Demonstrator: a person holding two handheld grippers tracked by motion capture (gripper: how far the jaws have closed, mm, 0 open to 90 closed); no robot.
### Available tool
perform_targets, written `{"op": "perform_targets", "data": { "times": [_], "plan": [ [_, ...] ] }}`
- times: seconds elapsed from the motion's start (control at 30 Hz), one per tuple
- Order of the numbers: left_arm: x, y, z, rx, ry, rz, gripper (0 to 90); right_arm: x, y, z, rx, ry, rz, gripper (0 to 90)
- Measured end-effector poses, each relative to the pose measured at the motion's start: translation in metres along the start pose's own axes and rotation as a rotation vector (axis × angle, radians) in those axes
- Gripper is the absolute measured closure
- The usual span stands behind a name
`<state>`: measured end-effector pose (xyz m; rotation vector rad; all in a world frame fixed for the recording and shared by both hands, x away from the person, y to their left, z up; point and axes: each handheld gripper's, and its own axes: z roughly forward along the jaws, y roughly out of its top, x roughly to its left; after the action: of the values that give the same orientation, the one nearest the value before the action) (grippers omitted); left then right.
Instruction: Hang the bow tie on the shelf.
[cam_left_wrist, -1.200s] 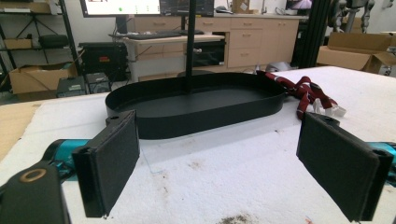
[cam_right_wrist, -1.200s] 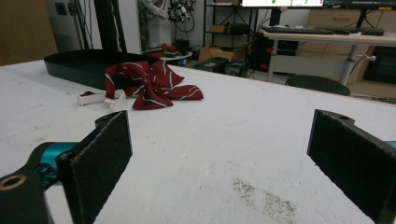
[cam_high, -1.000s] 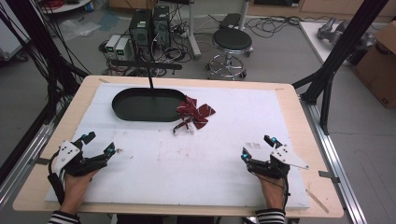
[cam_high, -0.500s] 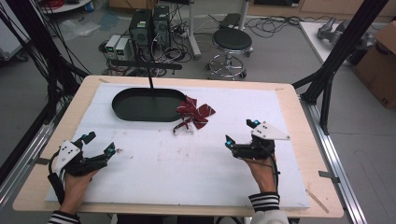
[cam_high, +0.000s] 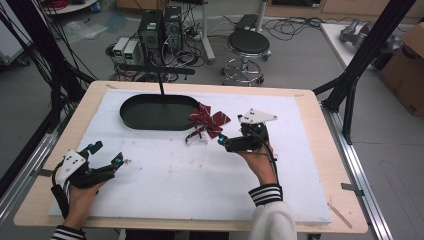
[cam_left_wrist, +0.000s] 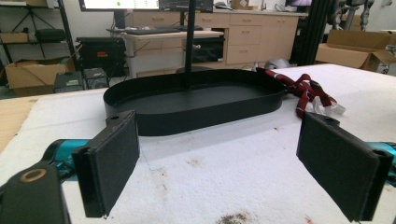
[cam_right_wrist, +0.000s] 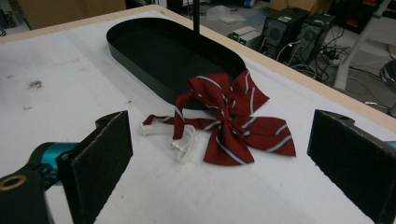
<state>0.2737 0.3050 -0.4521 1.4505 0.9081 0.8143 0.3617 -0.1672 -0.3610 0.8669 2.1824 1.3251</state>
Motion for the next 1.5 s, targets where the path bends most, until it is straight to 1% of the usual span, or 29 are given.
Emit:
{"op": "perform_targets", "data": {
  "times": [0.17, 0.2, 0.37, 0.43, 0.47, 0.5, 0.53, 0.6, 0.7, 0.8, 0.83, 0.87, 0.9, 0.93, 0.97, 1.0, 1.03, 1.07, 1.1, 1.13, 1.2, 1.33, 1.37, 1.4, 1.47, 1.5],
  "plan": [
    [0.001, 0.0, 0.0, 0.003, -0.001, -0.001, 13.6, 0.0, 0.01, 0.019, 0.054, 0.024, -0.016, 5.7],
    [0.001, 0.0, 0.0, 0.004, 0.0, -0.001, 13.6, 0.001, 0.011, 0.023, 0.058, 0.022, -0.025, 5.7],
    [0.0, 0.0, 0.0, 0.002, -0.001, 0.0, 13.6, 0.002, 0.017, 0.041, 0.121, 0.032, -0.054, 5.7],
    [0.0, 0.0, 0.0, 0.001, -0.003, 0.001, 13.6, 0.002, 0.019, 0.044, 0.129, 0.029, -0.054, 5.7],
    [0.0, 0.0, 0.0, 0.0, -0.003, 0.0, 13.6, 0.002, 0.021, 0.05, 0.132, 0.023, -0.054, 5.7],
    [0.0, 0.0, 0.0, 0.0, -0.004, 0.0, 13.6, 0.002, 0.021, 0.05, 0.132, 0.023, -0.054, 5.7],
    [0.001, 0.0, 0.0, -0.001, -0.003, 0.0, 13.6, 0.001, 0.021, 0.054, 0.124, 0.016, -0.049, 5.7],
    [0.001, 0.0, 0.0, 0.001, -0.005, -0.001, 13.6, 0.001, 0.021, 0.056, 0.131, 0.02, -0.042, 5.7],
    [0.001, 0.0, 0.0, 0.002, -0.004, -0.004, 13.6, 0.0, 0.02, 0.068, 0.17, 0.047, -0.022, 5.7],
    [0.001, 0.0, 0.0, 0.003, -0.005, -0.003, 13.6, 0.001, 0.021, 0.076, 0.189, 0.058, -0.014, 5.7],
    [0.001, 0.0, 0.0, 0.003, -0.005, -0.003, 13.6, 0.001, 0.021, 0.076, 0.189, 0.058, -0.014, 5.7],
    [0.001, 0.0, 0.0, 0.002, -0.005, -0.003, 13.6, 0.001, 0.023, 0.082, 0.211, 0.068, -0.015, 5.9],
    [0.001, 0.0, 0.0, 0.002, -0.005, -0.003, 13.6, 0.001, 0.023, 0.082, 0.211, 0.068, -0.015, 5.9],
    [0.001, 0.0, 0.0, 0.002, -0.005, -0.004, 13.6, 0.002, 0.025, 0.086, 0.224, 0.084, -0.017, 8.7],
    [0.001, 0.0, 0.0, 0.001, -0.005, -0.006, 13.6, 0.002, 0.025, 0.086, 0.224, 0.084, -0.017, 8.7],
    [0.001, 0.0, 0.0, 0.001, -0.005, -0.007, 13.7, 0.003, 0.026, 0.089, 0.225, 0.087, -0.025, 11.3],
    [0.001, 0.0, 0.0, 0.0, -0.006, -0.009, 13.6, 0.002, 0.025, 0.092, 0.222, 0.087, -0.024, 13.2],
    [0.001, 0.0, 0.0, 0.0, -0.006, -0.009, 13.6, 0.002, 0.025, 0.092, 0.222, 0.087, -0.024, 13.2],
    [0.001, 0.0, 0.0, 0.002, -0.005, -0.008, 13.6, 0.001, 0.023, 0.093, 0.229, 0.084, -0.012, 13.2],
    [0.001, 0.0, 0.0, 0.002, -0.006, -0.009, 13.7, -0.001, 0.02, 0.097, 0.257, 0.084, -0.006, 13.3],
    [0.002, 0.0, 0.0, 0.002, -0.005, -0.011, 13.6, -0.002, 0.018, 0.1, 0.277, 0.083, -0.008, 15.0],
    [0.001, 0.0, 0.0, 0.002, -0.005, -0.013, 13.6, -0.003, 0.016, 0.103, 0.297, 0.082, -0.003, 18.1],
    [0.002, 0.0, 0.0, 0.002, -0.006, -0.013, 13.6, -0.003, 0.015, 0.105, 0.3, 0.078, -0.001, 20.9],
    [0.001, 0.0, 0.0, 0.002, -0.004, -0.014, 13.6, -0.004, 0.014, 0.106, 0.317, 0.078, 0.007, 25.9],
    [0.002, 0.0, 0.0, 0.002, -0.004, -0.015, 13.6, -0.004, 0.013, 0.108, 0.325, 0.075, 0.004, 26.3],
    [0.002, 0.0, 0.0, 0.002, -0.005, -0.015, 13.7, -0.004, 0.011, 0.11, 0.341, 0.085, 0.003, 30.5]
  ]
}}
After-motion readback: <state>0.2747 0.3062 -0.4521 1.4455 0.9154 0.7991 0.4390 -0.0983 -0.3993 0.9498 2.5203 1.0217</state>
